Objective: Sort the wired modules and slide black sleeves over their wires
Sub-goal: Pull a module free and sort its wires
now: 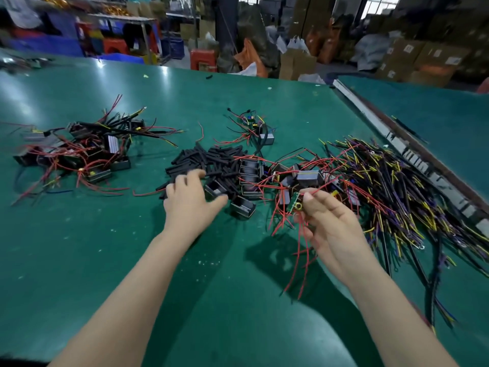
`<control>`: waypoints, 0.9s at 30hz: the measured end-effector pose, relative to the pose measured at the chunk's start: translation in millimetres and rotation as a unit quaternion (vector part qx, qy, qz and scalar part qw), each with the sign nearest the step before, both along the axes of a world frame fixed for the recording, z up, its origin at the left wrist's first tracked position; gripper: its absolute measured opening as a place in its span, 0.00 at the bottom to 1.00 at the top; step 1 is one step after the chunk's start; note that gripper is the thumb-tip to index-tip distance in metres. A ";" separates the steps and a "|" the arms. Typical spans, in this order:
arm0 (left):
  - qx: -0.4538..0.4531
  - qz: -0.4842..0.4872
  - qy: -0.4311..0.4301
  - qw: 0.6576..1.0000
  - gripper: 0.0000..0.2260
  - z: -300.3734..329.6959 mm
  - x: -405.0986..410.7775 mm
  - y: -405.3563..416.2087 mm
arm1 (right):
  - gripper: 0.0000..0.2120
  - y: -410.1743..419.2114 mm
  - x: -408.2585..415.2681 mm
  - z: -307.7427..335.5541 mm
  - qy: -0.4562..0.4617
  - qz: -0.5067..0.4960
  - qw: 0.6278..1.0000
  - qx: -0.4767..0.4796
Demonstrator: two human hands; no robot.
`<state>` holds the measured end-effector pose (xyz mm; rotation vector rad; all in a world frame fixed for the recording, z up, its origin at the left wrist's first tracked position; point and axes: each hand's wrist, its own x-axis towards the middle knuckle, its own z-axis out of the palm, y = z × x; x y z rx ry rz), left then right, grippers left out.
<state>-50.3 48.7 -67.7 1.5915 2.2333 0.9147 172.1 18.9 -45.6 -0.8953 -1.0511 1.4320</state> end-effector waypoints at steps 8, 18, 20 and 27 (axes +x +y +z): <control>0.002 0.010 0.094 0.996 0.26 -18.6 5.1 8.2 | 0.04 -2.1 -2.7 -6.1 -0.013 0.015 0.998 0.056; 0.271 -0.159 -0.161 0.936 0.23 3.3 13.7 -14.0 | 0.03 -2.6 -0.5 -11.6 -0.124 -0.043 0.979 0.156; 0.224 -0.215 -0.219 0.925 0.26 4.5 25.8 -18.1 | 0.04 -2.7 -1.1 -14.0 -0.155 -0.053 0.971 0.173; 0.145 -0.283 -0.241 0.917 0.26 -1.4 45.8 -28.5 | 0.01 -3.0 1.4 -15.9 -0.207 -0.085 0.949 0.224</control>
